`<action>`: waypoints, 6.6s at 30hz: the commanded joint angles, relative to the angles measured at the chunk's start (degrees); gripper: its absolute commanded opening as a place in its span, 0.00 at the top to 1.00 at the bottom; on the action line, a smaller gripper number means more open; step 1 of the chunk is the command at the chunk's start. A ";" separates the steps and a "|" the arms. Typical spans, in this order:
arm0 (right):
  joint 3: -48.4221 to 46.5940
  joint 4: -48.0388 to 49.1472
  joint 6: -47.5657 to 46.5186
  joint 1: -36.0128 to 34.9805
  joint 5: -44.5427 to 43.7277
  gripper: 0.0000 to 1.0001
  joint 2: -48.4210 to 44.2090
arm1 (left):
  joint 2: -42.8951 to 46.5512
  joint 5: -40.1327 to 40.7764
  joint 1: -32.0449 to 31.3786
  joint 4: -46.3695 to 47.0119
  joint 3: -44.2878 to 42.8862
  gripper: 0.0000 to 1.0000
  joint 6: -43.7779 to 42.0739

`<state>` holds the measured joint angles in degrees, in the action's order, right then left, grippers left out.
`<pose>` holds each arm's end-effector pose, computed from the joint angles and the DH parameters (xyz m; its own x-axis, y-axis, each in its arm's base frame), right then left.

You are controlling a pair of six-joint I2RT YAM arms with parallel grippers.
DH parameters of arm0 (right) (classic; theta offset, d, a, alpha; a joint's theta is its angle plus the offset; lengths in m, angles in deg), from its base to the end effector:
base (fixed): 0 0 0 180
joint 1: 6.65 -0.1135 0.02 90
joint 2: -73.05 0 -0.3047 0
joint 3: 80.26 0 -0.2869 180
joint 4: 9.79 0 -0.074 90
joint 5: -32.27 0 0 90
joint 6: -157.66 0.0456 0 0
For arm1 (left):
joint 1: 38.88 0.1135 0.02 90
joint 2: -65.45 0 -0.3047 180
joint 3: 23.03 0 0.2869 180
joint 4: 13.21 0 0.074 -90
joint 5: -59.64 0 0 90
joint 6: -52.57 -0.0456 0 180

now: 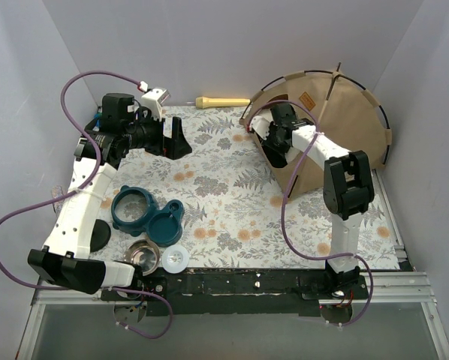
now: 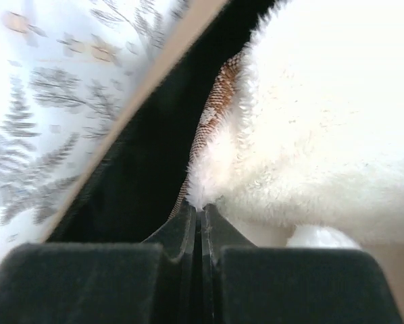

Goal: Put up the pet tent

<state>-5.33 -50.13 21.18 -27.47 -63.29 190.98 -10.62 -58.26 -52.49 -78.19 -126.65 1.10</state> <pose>0.4819 0.1785 0.2233 -0.2982 -0.8855 -0.3562 -0.7490 0.4484 -0.4878 0.2786 -0.0894 0.4725 -0.8166 -0.3687 -0.4440 0.0772 0.6926 -0.7171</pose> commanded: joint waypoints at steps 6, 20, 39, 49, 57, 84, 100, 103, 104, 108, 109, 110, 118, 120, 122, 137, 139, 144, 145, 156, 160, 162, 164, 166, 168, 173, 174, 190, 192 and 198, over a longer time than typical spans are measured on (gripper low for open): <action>-14.39 -13.73 9.12 -1.42 16.36 0.17 -2.79 | -1.00 -3.30 0.42 -7.37 -3.28 0.02 -2.92; -2.23 -19.98 16.24 -4.58 31.66 0.18 -28.53 | 9.78 -2.27 0.77 -26.46 11.36 0.02 -24.44; 25.05 -11.63 20.46 -5.29 35.19 0.25 -37.42 | 10.17 -1.54 -16.43 -24.88 35.03 0.24 -43.43; 23.47 -13.04 20.38 -3.70 32.19 0.25 -36.19 | -2.05 -1.36 -25.15 -18.63 35.39 0.28 -68.46; 22.77 -12.60 19.32 -2.82 31.67 0.24 -35.75 | -16.36 -4.35 -25.15 -25.04 28.54 0.29 -85.89; 26.02 -13.65 20.20 1.92 35.01 0.25 -41.81 | -36.94 1.89 -26.82 -26.02 29.85 0.57 -86.16; 26.72 -13.83 19.58 2.63 34.56 0.25 -43.22 | -37.05 -4.26 -27.17 -26.29 17.82 1.00 -77.03; 25.93 -13.92 19.58 2.54 34.92 0.25 -42.78 | -35.11 -7.33 -26.83 -26.37 12.38 1.00 -72.99; 25.76 -14.00 19.58 2.62 34.92 0.25 -42.61 | -34.59 -8.13 -26.56 -26.46 10.71 1.00 -71.93; 25.05 -14.00 19.41 2.54 35.44 0.25 -41.82 | -32.56 -11.11 -25.42 -26.28 2.98 1.00 -66.14; 24.88 -14.00 19.50 2.62 35.88 0.26 -41.55 | -32.12 -12.34 -24.63 -26.28 0.87 1.00 -64.03; 24.61 -14.00 19.58 2.63 36.41 0.25 -41.55 | -31.95 -14.01 -23.06 -26.20 -1.59 1.00 -61.58; 23.38 -13.30 20.90 2.54 41.07 0.26 -40.41 | -24.93 -19.39 -5.14 -26.20 -7.69 1.00 -44.34; 22.51 -13.39 21.43 2.54 42.29 0.27 -39.27 | -20.98 -18.86 -1.18 -26.28 -4.71 1.00 -42.31; 21.71 -13.65 21.69 2.63 43.61 0.27 -38.22 | -16.50 -17.28 1.64 -26.28 -0.85 1.00 -41.86; 19.08 -14.00 22.48 -0.98 45.47 0.28 -33.47 | -2.94 -4.01 6.84 -22.16 28.61 1.00 -45.64; 18.90 -14.53 22.48 -1.15 45.47 0.29 -33.38 | -3.73 -3.66 6.84 -20.32 29.14 1.00 -45.12; 19.25 -14.88 22.31 -1.33 44.85 0.29 -33.73 | -5.66 -3.74 6.84 -17.50 29.85 1.00 -45.46; 19.25 -14.80 22.48 -1.33 44.76 0.29 -33.73 | -6.01 -3.83 6.75 -16.97 29.67 1.00 -45.64; 19.51 -14.79 22.40 -1.42 44.23 0.29 -33.73 | -12.34 -5.76 6.93 -23.37 17.73 1.00 -49.07; 19.60 -14.71 22.48 -1.42 44.41 0.29 -33.47 | -12.08 -3.40 7.80 -22.07 16.66 1.00 -49.95; 19.43 -14.53 22.48 -1.42 44.32 0.29 -33.29 | -12.95 -1.55 8.94 -21.28 17.28 1.00 -50.74; 19.16 -14.53 22.48 -1.42 44.06 0.29 -33.12 | -14.10 -0.40 9.91 -20.49 17.63 1.00 -51.18; 18.81 -14.44 22.57 -1.42 44.06 0.29 -32.59 | -14.63 0.91 10.88 -18.74 18.07 1.00 -50.57; 18.55 -14.44 22.57 -1.42 43.97 0.29 -32.50 | -14.81 1.71 11.14 -16.89 19.21 1.00 -50.39; 17.76 -14.44 22.57 -1.42 43.53 0.29 -31.80 | -16.12 -1.89 11.14 -14.68 23.43 1.00 -47.14; 17.67 -14.44 22.57 -1.42 43.62 0.29 -31.62 | -16.91 -2.85 11.15 -14.16 23.95 1.00 -46.27; 16.26 -13.83 22.05 -1.42 42.13 0.29 -29.42 | -33.78 -8.75 8.61 4.82 12.54 1.00 -27.80; 16.44 -13.48 22.05 -1.42 41.42 0.29 -29.42 | -35.28 -8.31 7.11 7.97 11.48 1.00 -25.53; 15.47 -13.21 22.40 -1.42 41.51 0.29 -28.37 | -40.28 -7.61 3.85 12.31 5.08 0.96 -20.77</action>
<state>13.34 -64.75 43.50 -28.54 -21.81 161.73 -47.63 -69.34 -46.96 -74.67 -117.25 -22.01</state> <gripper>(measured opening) 0.710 0.020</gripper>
